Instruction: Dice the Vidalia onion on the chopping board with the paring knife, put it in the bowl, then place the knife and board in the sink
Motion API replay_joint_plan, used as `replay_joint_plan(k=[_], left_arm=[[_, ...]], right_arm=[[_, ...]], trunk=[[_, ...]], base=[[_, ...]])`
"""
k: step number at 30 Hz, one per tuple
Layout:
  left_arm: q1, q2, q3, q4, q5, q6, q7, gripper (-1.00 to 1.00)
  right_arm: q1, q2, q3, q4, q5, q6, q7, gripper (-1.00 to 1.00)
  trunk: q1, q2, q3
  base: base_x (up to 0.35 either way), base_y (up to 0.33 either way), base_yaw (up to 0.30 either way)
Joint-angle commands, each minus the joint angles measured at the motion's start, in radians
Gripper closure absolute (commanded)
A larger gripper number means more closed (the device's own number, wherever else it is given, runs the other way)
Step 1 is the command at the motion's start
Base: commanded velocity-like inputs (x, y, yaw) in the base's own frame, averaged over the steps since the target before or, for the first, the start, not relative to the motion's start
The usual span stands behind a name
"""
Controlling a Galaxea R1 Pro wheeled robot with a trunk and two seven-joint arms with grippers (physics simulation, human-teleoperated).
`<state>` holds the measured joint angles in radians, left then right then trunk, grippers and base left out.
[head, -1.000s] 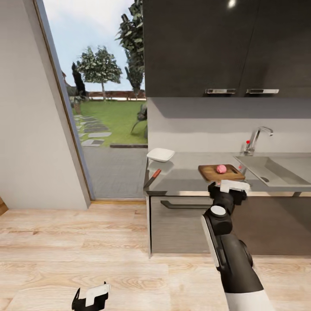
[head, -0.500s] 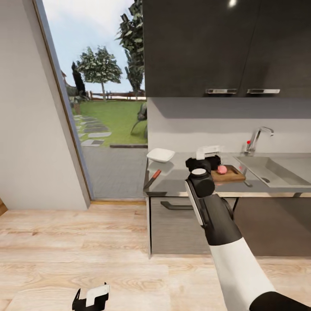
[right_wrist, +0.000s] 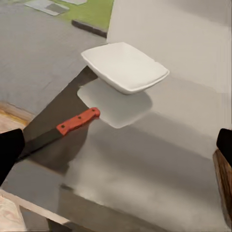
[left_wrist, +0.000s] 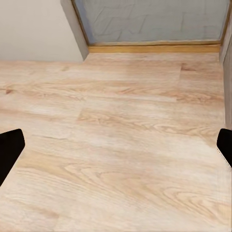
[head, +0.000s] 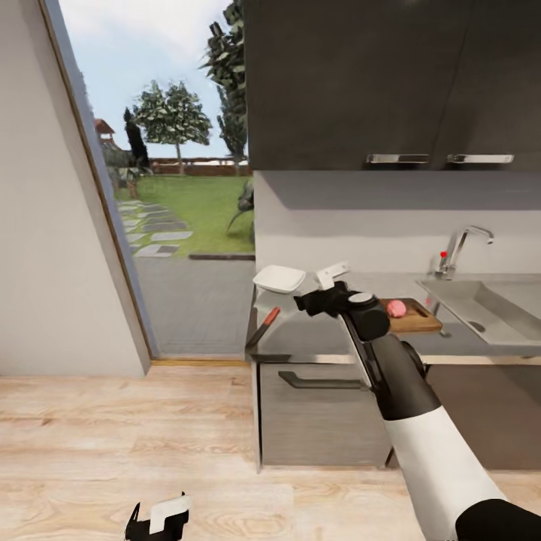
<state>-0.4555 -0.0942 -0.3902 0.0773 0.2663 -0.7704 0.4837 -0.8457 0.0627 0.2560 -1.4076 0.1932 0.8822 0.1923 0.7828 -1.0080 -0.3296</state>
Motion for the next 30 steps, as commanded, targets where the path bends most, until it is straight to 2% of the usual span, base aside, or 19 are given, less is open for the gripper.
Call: replay_joint_plan(k=[1,3,4,5,8,10,13,16,20,24,27,30], left_arm=[[-0.002,-0.001,-0.009,0.004,0.005,-0.004,0.003,-1.0],[-0.002,-0.001,-0.009,0.004,0.005,-0.004,0.003,-1.0],[-0.002,-0.001,-0.009,0.004,0.005,-0.004,0.003,-1.0],[-0.002,-0.001,-0.009,0.004,0.005,-0.004,0.003,-1.0],[-0.002,-0.001,-0.009,0.004,0.005,-0.004,0.003,-1.0],[-0.002,-0.001,-0.009,0.004,0.005,-0.004,0.003,-1.0],[-0.002,-0.001,-0.008,0.004,0.005,-0.004,0.004,-1.0],[-0.002,-0.001,-0.008,0.004,0.005,-0.004,0.004,-1.0],[-0.002,0.0,-0.007,0.004,0.005,-0.004,0.004,-1.0],[-0.002,0.005,-0.007,0.003,0.005,-0.004,0.004,-1.0],[-0.002,0.011,-0.007,0.003,0.005,-0.004,0.004,-1.0],[-0.002,0.012,-0.007,0.002,0.005,-0.004,0.004,-1.0]], right_arm=[[-0.001,-0.026,0.0,-0.001,0.012,0.004,0.102,-1.0],[-0.001,-0.054,0.0,-0.001,0.012,0.003,0.193,-1.0],[-0.001,-0.083,0.0,-0.001,0.013,0.002,0.281,-1.0],[-0.001,-0.097,0.0,-0.001,0.013,0.001,0.323,-1.0],[-0.001,-0.163,0.005,-0.001,0.015,-0.003,0.547,-1.0],[-0.001,-0.183,0.018,-0.001,0.015,-0.006,0.636,-1.0],[-0.001,-0.201,0.044,-0.001,0.022,-0.022,0.702,-1.0],[-0.001,-0.224,0.103,-0.001,0.05,-0.068,0.769,-1.0],[-0.001,-0.233,0.143,-0.001,0.07,-0.095,0.84,-1.0],[-0.001,-0.236,0.155,-0.002,0.077,-0.115,0.922,-1.0],[-0.001,-0.237,0.155,-0.002,0.08,-0.176,1.028,-1.0],[-0.001,-0.238,0.154,-0.003,0.082,-0.192,1.066,-1.0]], trunk=[[0.001,-0.001,-0.001],[0.001,-0.001,-0.001],[0.001,-0.001,-0.001],[0.001,-0.001,-0.001],[0.001,-0.001,-0.001],[0.001,-0.001,-0.001],[0.001,-0.001,-0.001],[0.001,-0.001,-0.001],[0.001,-0.001,-0.001],[0.001,-0.001,-0.001],[0.001,-0.001,-0.001],[0.001,-0.001,-0.001]], base=[[0.294,-0.129,0.0],[0.283,-0.153,0.0],[0.268,-0.181,0.0],[0.263,-0.188,0.0],[0.234,-0.19,0.0],[0.166,-0.12,0.0],[0.091,-0.061,0.0],[0.035,-0.024,0.0],[0.012,-0.008,0.0],[0.003,-0.002,0.0],[0.0,0.0,0.0],[0.008,0.018,0.0]])
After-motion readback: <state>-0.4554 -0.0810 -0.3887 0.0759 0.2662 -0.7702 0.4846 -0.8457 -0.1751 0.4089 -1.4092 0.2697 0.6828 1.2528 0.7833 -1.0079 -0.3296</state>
